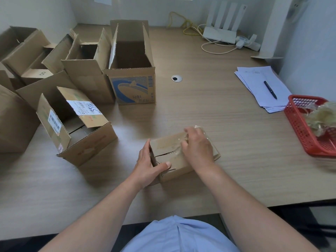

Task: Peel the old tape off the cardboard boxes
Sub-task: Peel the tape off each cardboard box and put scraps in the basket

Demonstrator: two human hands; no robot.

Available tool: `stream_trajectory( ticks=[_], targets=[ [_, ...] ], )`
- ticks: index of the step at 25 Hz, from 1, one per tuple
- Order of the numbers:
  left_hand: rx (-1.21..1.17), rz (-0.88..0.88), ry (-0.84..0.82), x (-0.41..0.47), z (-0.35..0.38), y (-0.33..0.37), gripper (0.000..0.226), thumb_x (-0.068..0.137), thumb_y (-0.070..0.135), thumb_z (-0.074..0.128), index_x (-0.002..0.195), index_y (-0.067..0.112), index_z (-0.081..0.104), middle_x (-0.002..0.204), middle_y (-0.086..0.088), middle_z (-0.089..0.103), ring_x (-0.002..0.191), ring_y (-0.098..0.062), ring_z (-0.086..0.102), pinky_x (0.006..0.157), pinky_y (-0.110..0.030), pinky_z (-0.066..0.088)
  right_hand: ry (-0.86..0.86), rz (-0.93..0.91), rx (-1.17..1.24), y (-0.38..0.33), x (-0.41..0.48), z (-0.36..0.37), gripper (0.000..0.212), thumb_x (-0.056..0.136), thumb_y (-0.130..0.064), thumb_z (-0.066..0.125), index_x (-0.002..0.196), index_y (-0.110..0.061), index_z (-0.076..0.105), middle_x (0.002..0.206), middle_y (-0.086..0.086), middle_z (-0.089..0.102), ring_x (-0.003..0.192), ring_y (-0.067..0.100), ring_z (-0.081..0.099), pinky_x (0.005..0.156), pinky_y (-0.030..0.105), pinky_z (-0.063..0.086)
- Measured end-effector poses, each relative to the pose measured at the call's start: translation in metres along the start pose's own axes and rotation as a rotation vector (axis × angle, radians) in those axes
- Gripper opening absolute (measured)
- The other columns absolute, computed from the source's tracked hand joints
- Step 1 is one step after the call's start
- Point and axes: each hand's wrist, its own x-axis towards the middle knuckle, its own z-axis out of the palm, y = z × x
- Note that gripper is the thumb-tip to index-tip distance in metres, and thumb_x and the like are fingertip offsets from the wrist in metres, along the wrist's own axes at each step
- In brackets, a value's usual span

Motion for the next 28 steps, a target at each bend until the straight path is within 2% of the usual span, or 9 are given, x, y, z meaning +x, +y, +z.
stream_trajectory(
  ticks=[2,6,9,11,16,19,22,24,28],
  targets=[
    [0.007,0.001,-0.001,0.001,0.000,-0.002,0.118,0.052,0.065,0.065,0.150,0.026,0.013,0.146,0.004,0.031,0.138,-0.011,0.022,0.115,-0.042,0.025,0.071,0.096,-0.027,0.001,-0.002,-0.002,0.040,0.085,-0.023,0.060,0.122,-0.016,0.046,0.112,0.005,0.060,0.105,0.028,0.056,0.078,0.034,0.042],
    [0.023,0.007,0.005,0.001,0.001,-0.005,0.124,0.050,0.070,0.061,0.152,0.032,0.000,0.152,0.004,0.023,0.141,-0.011,0.019,0.117,-0.042,0.022,0.159,0.040,0.013,-0.005,-0.004,0.002,0.011,0.082,-0.018,0.064,0.093,-0.014,0.063,0.093,0.010,0.062,0.097,0.031,0.054,0.077,0.034,0.038],
    [0.023,0.051,0.006,0.000,0.003,-0.006,0.122,0.053,0.069,0.059,0.146,0.043,-0.016,0.152,0.003,0.019,0.142,-0.015,0.020,0.117,-0.044,0.022,0.096,0.089,0.130,-0.006,-0.007,0.005,0.009,0.085,-0.015,0.062,0.090,-0.010,0.069,0.106,0.011,0.059,0.098,0.028,0.056,0.078,0.033,0.041],
    [0.088,0.130,0.019,-0.001,0.004,-0.007,0.114,0.060,0.067,0.059,0.144,0.048,-0.016,0.154,0.003,0.014,0.143,-0.014,0.016,0.118,-0.043,0.019,0.137,0.112,0.119,-0.005,-0.009,0.004,0.012,0.086,-0.015,0.061,0.091,-0.009,0.070,0.114,0.011,0.052,0.101,0.026,0.055,0.079,0.033,0.044],
    [0.433,0.351,0.139,0.002,0.005,-0.011,0.083,0.085,0.050,0.061,0.152,0.022,0.020,0.161,-0.004,-0.010,0.147,-0.018,0.000,0.118,-0.037,0.005,-0.013,0.054,-0.110,-0.014,-0.010,0.007,0.026,0.091,-0.029,0.053,0.102,-0.008,0.063,0.112,0.013,0.055,0.106,0.031,0.053,0.080,0.036,0.041],
    [0.620,0.397,0.153,0.003,0.004,-0.005,0.083,0.088,0.056,0.051,0.152,0.014,0.019,0.160,0.000,-0.016,0.145,-0.011,-0.019,0.117,-0.037,-0.006,-0.034,-0.039,-0.292,-0.018,-0.014,0.011,0.041,0.085,-0.039,0.060,0.111,-0.008,0.056,0.115,0.012,0.052,0.109,0.030,0.049,0.086,0.037,0.040],
    [0.791,0.359,0.109,0.002,0.000,-0.001,0.103,0.077,0.080,0.027,0.154,0.015,0.009,0.157,0.008,-0.019,0.137,-0.002,-0.029,0.117,-0.038,-0.012,-0.029,-0.182,-0.327,-0.017,-0.014,0.012,0.026,0.092,-0.026,0.052,0.110,-0.007,0.055,0.113,0.013,0.054,0.106,0.031,0.050,0.083,0.038,0.040],
    [0.818,0.321,0.077,0.000,-0.001,0.003,0.119,0.063,0.091,0.017,0.154,0.015,0.005,0.159,0.007,-0.014,0.137,-0.002,-0.029,0.118,-0.040,-0.012,-0.038,-0.184,-0.259,-0.010,-0.012,0.007,0.021,0.095,-0.021,0.048,0.107,-0.006,0.056,0.111,0.013,0.057,0.103,0.032,0.053,0.080,0.038,0.040],
    [0.832,0.295,0.063,-0.004,-0.003,0.010,0.116,0.066,0.087,0.028,0.154,0.014,0.006,0.161,0.005,-0.010,0.139,-0.003,-0.026,0.117,-0.036,-0.014,0.035,0.211,0.222,0.015,0.002,-0.012,0.022,0.091,-0.011,0.050,0.113,-0.009,0.053,0.105,0.016,0.065,0.098,0.034,0.060,0.083,0.038,0.046]
  ],
)
